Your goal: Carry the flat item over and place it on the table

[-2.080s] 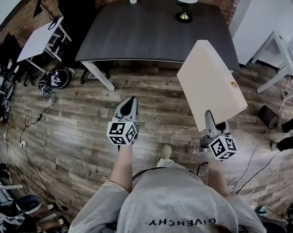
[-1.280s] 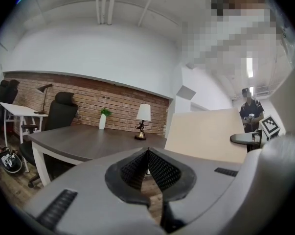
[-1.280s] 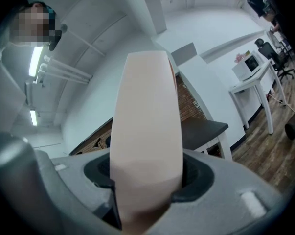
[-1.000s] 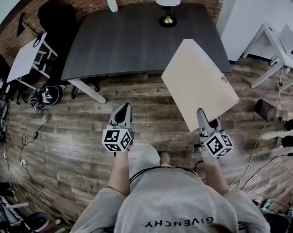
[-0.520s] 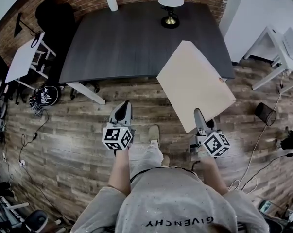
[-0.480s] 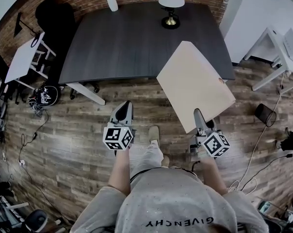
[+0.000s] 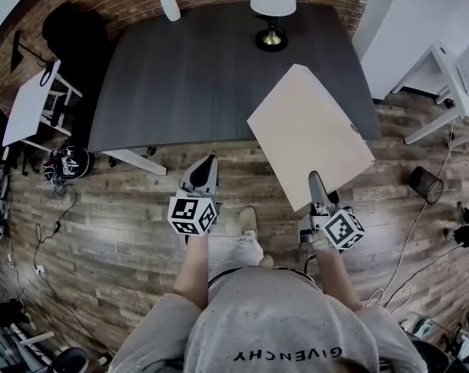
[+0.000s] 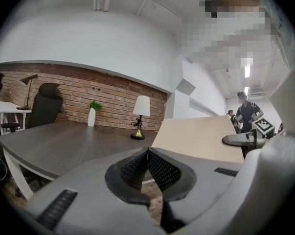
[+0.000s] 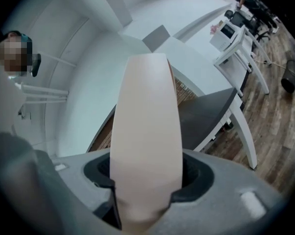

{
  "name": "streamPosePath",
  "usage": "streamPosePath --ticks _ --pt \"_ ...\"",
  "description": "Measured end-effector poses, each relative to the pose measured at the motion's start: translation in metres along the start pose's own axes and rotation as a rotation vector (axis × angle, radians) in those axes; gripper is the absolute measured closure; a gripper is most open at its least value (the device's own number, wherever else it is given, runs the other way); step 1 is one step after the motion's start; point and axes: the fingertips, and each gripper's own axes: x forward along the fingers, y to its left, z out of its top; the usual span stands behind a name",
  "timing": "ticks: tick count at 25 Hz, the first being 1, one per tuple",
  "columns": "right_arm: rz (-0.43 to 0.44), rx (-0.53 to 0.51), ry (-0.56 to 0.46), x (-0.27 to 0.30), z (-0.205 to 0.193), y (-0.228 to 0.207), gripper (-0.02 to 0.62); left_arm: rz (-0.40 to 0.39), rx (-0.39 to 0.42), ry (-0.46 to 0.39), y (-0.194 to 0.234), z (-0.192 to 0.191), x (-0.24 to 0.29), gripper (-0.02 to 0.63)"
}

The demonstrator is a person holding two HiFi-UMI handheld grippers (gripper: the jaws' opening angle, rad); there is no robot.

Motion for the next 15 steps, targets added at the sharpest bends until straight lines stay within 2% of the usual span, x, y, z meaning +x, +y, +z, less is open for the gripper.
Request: streamPosePath --ticks 9,15 --pt "-0.053 0.089 -0.025 0.06 0.001 -0.011 0.318 -0.05 0.014 0.031 0.028 0.008 0.058 0.607" --pt "-0.062 0.197 -0.052 0.098 0.0 -0.007 0.318 -0.103 0.03 0.042 0.036 0.012 0.096 0.607"
